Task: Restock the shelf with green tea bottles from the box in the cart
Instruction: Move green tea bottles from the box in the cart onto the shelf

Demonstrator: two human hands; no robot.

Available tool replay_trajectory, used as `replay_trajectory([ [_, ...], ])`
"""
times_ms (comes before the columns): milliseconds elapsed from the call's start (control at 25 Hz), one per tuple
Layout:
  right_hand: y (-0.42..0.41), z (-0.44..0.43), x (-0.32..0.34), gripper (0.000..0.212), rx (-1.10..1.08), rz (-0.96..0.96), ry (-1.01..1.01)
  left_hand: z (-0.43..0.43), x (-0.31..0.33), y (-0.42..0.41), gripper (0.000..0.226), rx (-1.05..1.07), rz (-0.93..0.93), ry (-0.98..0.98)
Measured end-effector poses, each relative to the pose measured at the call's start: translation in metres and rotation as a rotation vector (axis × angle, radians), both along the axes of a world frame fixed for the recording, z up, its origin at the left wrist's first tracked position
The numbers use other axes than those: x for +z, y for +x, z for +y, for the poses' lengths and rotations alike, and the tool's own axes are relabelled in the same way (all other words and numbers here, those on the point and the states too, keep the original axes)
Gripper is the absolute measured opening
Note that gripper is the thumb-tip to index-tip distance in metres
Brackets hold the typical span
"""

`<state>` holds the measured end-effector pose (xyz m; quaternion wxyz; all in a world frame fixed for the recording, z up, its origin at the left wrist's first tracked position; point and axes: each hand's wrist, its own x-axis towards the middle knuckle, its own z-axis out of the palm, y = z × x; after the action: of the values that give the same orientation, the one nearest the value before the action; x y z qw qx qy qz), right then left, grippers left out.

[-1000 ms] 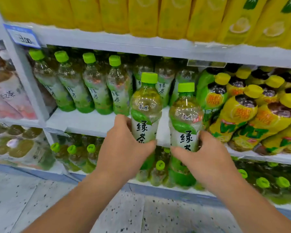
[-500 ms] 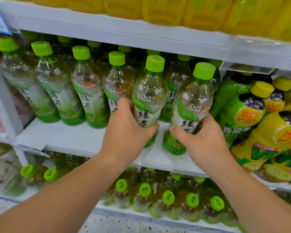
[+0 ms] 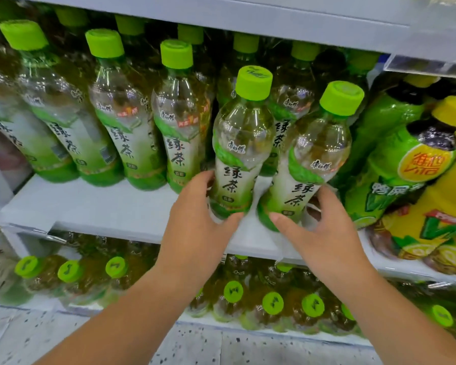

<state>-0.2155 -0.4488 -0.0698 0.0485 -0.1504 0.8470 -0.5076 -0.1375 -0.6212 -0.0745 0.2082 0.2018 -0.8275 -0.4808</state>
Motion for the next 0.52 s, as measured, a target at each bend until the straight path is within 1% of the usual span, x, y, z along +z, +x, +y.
replay_trajectory([
  [40,0.001,0.004,-0.005,0.051,-0.012,0.022,0.053,-0.001,-0.005,0.004,0.068,-0.006,0.003,0.008],
  [120,0.001,0.007,-0.014,0.050,-0.028,0.054,0.082,-0.003,-0.014,0.005,0.062,0.006,0.016,0.018],
  [320,-0.006,-0.008,-0.020,0.045,-0.073,0.115,0.057,-0.002,-0.024,-0.003,0.051,0.160,-0.017,-0.020],
  [440,-0.016,-0.016,-0.022,0.048,-0.091,0.102,0.051,0.001,-0.022,-0.010,0.041,0.242,-0.036,-0.071],
  [520,-0.018,-0.020,-0.026,0.052,-0.109,0.075,0.013,0.003,-0.022,-0.014,0.044,0.314,-0.068,-0.086],
])
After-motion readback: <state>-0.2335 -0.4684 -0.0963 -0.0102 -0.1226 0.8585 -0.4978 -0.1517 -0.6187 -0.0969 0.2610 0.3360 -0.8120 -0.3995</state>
